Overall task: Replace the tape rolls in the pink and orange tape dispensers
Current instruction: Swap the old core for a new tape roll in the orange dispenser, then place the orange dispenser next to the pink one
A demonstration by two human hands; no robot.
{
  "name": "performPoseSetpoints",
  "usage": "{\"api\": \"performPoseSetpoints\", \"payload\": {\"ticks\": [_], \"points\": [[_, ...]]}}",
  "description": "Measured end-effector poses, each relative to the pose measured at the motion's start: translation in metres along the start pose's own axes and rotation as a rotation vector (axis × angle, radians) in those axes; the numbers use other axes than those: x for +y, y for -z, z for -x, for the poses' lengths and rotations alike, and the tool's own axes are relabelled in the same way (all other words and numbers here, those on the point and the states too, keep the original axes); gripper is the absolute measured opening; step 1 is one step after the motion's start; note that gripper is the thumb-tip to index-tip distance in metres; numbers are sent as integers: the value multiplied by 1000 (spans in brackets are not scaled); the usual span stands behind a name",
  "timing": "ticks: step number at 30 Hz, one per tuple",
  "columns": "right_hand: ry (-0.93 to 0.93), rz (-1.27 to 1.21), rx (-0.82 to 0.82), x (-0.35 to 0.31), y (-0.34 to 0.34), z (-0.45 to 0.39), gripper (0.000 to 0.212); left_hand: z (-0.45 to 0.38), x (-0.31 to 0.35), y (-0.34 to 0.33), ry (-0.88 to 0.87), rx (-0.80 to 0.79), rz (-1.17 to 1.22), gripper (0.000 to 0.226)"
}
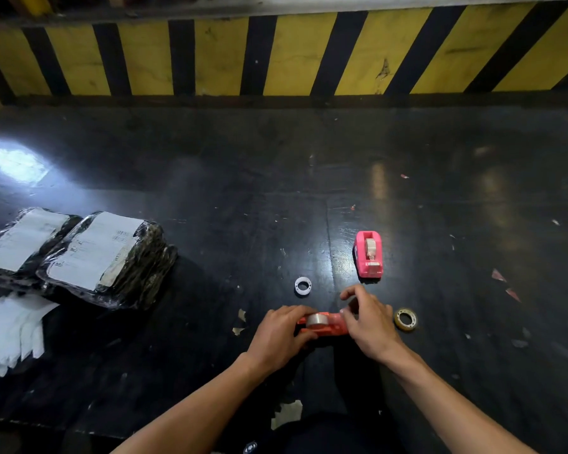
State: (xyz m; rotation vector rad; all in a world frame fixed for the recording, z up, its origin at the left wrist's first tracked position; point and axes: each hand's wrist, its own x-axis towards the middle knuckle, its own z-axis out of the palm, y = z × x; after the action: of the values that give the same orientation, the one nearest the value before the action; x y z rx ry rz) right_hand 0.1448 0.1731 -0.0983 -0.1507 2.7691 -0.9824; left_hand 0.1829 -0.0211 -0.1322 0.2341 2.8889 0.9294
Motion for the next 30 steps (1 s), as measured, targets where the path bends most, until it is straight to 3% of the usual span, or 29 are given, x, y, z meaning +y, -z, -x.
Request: {"api": "performPoseSetpoints", "payload": {"ticks": [13, 25, 30], "points": [[-105, -224, -66, 31, 18, -3, 18, 1, -1, -1, 8, -4, 15, 41], [-168, -339, 56, 40, -21, 1, 14, 2, -3, -2, 1, 10, 46, 41], [-142, -226, -63, 49, -18, -3, 14, 3, -4, -2, 11, -8, 76, 44]]}}
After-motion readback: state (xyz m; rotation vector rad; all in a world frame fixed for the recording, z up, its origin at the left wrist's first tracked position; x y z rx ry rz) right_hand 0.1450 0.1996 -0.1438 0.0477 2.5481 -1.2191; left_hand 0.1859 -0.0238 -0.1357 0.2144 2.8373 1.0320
